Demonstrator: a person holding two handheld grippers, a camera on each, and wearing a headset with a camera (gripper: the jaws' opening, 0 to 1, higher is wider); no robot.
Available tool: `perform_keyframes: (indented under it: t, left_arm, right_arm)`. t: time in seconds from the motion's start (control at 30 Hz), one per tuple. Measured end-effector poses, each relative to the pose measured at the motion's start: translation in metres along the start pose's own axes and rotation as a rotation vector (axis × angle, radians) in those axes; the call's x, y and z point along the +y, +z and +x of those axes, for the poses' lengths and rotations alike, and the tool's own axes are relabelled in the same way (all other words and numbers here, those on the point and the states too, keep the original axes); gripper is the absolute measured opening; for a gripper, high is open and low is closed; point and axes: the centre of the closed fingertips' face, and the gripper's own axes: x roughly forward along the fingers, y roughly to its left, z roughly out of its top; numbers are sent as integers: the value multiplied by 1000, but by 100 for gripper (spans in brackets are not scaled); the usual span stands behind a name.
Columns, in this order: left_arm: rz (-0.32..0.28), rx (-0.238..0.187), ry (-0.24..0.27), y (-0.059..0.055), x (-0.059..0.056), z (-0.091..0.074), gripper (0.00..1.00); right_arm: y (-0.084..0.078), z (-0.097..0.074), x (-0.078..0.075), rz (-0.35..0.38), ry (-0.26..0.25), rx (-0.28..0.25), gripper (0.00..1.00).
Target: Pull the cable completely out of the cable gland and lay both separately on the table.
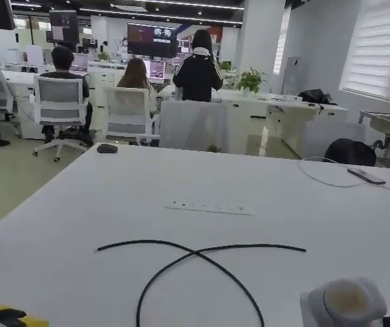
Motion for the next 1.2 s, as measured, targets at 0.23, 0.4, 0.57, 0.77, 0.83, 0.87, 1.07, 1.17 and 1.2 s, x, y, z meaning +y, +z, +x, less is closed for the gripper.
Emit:
perform_keyframes:
  t: [0.23,0.4,0.57,0.77,0.83,0.87,1.07,1.17,1.2]
  left_arm:
    - [1,6,-4,-1,-1,1,27]
    - [24,48,-7,-6,-3,3,28]
    - [31,58,-5,-7,-2,4,27]
    - [121,-49,-35,14,-11,1,27]
    - [205,-5,-44,14,-17,-1,28]
    - [255,20,-28,13,-16,-1,28]
    - [533,142,-124,17,-50,7,27]
    - [607,187,-224,17,-76,21,29]
    - [613,163,-269,20,-87,28,30]
  right_arm:
    - [0,1,1,-12,12,6,40]
    - [2,-1,-2,0,-4,-16,39]
    - [1,-1,-1,10,3,-15,40]
    - [-1,-2,4,-13,33,1,40]
    - [0,-5,10,-32,66,3,42]
    - [-1,-6,10,-60,72,15,43]
    - [10,2,10,-317,184,42,33]
    - [4,18,-6,-443,223,142,34]
    - [1,22,-9,-492,234,170,36]
